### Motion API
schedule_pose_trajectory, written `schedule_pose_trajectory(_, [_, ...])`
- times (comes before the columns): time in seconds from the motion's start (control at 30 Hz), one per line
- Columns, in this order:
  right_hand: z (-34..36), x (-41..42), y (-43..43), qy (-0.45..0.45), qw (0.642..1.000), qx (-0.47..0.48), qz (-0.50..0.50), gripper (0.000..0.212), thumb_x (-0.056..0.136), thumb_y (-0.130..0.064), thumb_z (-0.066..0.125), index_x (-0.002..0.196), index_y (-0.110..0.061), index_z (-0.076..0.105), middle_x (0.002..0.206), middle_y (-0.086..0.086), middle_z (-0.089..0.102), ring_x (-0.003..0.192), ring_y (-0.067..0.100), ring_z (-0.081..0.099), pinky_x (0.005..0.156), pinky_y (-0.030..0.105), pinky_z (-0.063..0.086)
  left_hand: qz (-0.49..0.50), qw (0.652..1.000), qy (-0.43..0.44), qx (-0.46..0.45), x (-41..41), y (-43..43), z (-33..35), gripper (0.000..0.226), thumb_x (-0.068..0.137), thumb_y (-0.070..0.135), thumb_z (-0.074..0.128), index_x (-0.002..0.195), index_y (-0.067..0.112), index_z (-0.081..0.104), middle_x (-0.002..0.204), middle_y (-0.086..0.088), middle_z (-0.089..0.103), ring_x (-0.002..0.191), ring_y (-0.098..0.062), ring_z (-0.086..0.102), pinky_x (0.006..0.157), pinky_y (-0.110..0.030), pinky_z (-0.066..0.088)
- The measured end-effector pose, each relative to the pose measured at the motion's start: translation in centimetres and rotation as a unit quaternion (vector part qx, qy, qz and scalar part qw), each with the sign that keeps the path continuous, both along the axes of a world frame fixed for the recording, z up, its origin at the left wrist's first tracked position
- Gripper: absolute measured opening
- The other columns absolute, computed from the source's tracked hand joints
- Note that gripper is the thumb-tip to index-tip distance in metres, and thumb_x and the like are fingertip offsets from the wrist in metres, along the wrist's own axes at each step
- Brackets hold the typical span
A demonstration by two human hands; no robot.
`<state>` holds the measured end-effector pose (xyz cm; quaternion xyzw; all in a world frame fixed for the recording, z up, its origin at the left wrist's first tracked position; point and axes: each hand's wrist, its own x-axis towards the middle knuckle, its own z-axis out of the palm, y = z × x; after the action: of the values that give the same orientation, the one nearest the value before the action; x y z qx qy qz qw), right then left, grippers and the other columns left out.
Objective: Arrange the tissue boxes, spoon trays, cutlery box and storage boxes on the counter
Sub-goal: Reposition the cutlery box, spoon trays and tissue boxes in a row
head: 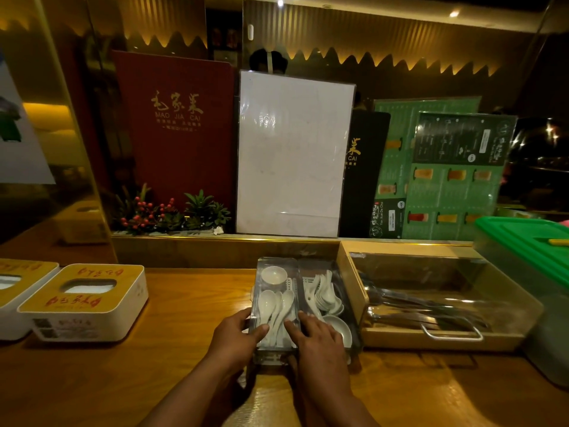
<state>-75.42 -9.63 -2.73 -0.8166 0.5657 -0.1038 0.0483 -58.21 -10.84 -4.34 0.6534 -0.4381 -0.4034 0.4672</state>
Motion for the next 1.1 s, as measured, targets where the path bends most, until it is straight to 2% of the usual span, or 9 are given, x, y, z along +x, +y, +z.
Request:
schedule_pose_trajectory(0.1, [-0.6,0.0,-0.2,0.009,0.999,-0.024,-0.027,0.079,0.051,-0.043,0.094,0.124,-0.038,0.065,0.13,0.002,0.067,0.12,0.027,0.062,0.091,0.05,0.053,0.003,1.0,0.003,0.001,-0.1,-0.1,0.1,0.042,0.088,0.015,0.076,0.126,0.028,0.065,0.11,0.004,0.071,0.104,-0.017,0.068,0.088,-0.042,0.06])
schedule_pose_trajectory(0.23, [-0.1,0.1,0.2,-0.018,0.999,-0.038,-0.001,0.068,0.089,-0.039,0.067,0.149,-0.036,0.036,0.16,0.003,0.033,0.148,0.027,0.025,0.116,0.052,0.022,0.003,1.0,0.003,0.001,0.0,-0.1,-0.3,0.042,0.089,0.02,0.075,0.128,0.03,0.064,0.118,0.002,0.072,0.105,-0.017,0.069,0.09,-0.045,0.06])
schedule_pose_trajectory(0.33, [0.8,0.3,0.3,-0.011,1.0,-0.003,-0.014,0.07,0.094,-0.046,0.056,0.154,-0.036,0.022,0.165,0.001,0.016,0.151,0.025,0.009,0.121,0.049,0.009,0.013,1.0,-0.006,0.014,0.1,0.5,-0.3,0.058,0.088,0.034,0.075,0.142,0.028,0.053,0.134,-0.001,0.065,0.115,-0.019,0.065,0.088,-0.04,0.06])
schedule_pose_trajectory(0.4, [1.4,0.9,0.4,-0.004,1.0,0.001,-0.024,0.075,0.085,-0.062,0.051,0.151,-0.033,0.03,0.162,0.004,0.023,0.149,0.027,0.014,0.121,0.051,0.011,0.031,0.999,-0.022,0.021,1.0,1.4,-0.1,0.073,0.087,0.043,0.074,0.151,0.024,0.043,0.139,-0.002,0.061,0.117,-0.02,0.063,0.085,-0.039,0.059])
schedule_pose_trajectory(0.5, [1.9,3.6,0.6,-0.022,0.999,-0.04,-0.019,0.084,0.076,-0.076,0.038,0.141,-0.025,0.048,0.154,0.009,0.038,0.143,0.03,0.027,0.118,0.05,0.017,0.048,0.996,-0.08,-0.005,4.2,3.4,1.0,0.072,0.084,0.048,0.075,0.147,0.026,0.048,0.134,0.001,0.064,0.112,-0.014,0.064,0.091,-0.043,0.057])
schedule_pose_trajectory(0.7, [2.8,13.4,1.1,-0.154,0.984,-0.003,0.092,0.063,0.085,-0.065,0.051,0.138,-0.031,0.046,0.136,-0.002,0.054,0.123,0.02,0.047,0.103,0.041,0.041,0.097,0.971,-0.203,-0.086,15.3,8.1,4.5,0.045,0.09,0.036,0.071,0.134,0.033,0.059,0.122,0.011,0.065,0.107,-0.004,0.062,0.087,-0.037,0.059])
schedule_pose_trajectory(0.8, [2.5,19.1,1.4,-0.189,0.976,0.001,0.111,0.059,0.088,-0.059,0.057,0.139,-0.033,0.044,0.134,-0.005,0.057,0.121,0.015,0.05,0.102,0.04,0.043,0.138,0.95,-0.254,-0.116,21.7,10.2,5.5,0.041,0.092,0.03,0.069,0.132,0.032,0.06,0.122,0.01,0.062,0.108,-0.005,0.059,0.081,-0.028,0.056])
schedule_pose_trajectory(0.97, [1.6,28.8,2.6,-0.219,0.973,0.001,0.067,0.071,0.082,-0.06,0.064,0.144,-0.041,0.034,0.137,-0.004,0.046,0.124,0.018,0.046,0.1,0.038,0.047,0.167,0.927,-0.314,-0.119,31.3,11.9,4.8,0.054,0.088,0.025,0.073,0.137,0.029,0.053,0.14,0.0,0.054,0.125,-0.023,0.054,0.089,-0.043,0.058])
schedule_pose_trajectory(1.1, [-0.1,33.2,2.9,-0.191,0.981,-0.004,0.019,0.067,0.081,-0.06,0.066,0.14,-0.042,0.04,0.137,-0.001,0.047,0.122,0.023,0.048,0.096,0.04,0.05,0.149,0.936,-0.301,-0.105,35.0,11.6,3.5,0.063,0.088,0.036,0.072,0.144,0.027,0.045,0.143,-0.003,0.048,0.128,-0.027,0.052,0.092,-0.052,0.055])
